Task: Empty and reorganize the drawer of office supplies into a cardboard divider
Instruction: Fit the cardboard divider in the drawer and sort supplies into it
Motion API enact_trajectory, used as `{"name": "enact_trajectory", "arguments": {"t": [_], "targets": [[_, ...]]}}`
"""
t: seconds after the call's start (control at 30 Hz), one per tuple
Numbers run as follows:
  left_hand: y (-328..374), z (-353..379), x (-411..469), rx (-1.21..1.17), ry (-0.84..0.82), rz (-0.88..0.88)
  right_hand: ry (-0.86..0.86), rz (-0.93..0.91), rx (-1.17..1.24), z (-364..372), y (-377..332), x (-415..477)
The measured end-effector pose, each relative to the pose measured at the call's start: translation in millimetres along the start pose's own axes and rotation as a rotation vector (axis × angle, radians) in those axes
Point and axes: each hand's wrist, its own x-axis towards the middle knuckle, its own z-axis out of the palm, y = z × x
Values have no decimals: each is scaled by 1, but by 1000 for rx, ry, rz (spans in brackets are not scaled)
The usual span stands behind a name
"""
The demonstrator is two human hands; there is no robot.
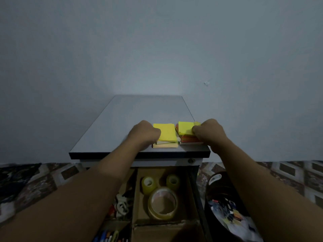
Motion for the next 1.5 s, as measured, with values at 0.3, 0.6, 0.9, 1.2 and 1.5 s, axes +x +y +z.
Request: {"name": "enact_trajectory", "arguments": {"t": [0.3,0.6,0.9,1.2,1.5], "targets": [[3,1,-6,-123,-16,-81,2,24,-16,0,-5,-11],[-5,-2,-46,-2,-57,-95,-13,127,142,2,1,-44],[-21,8,-78,-419,-70,-92,-34,173,433,-1,11,-73],[-32,13,-97,-840,-145,-160,-213,243,624,-3,12,-96],[-71,-4,-119,-790,-306,-76,-216,251,752,-16,32,-115]]}}
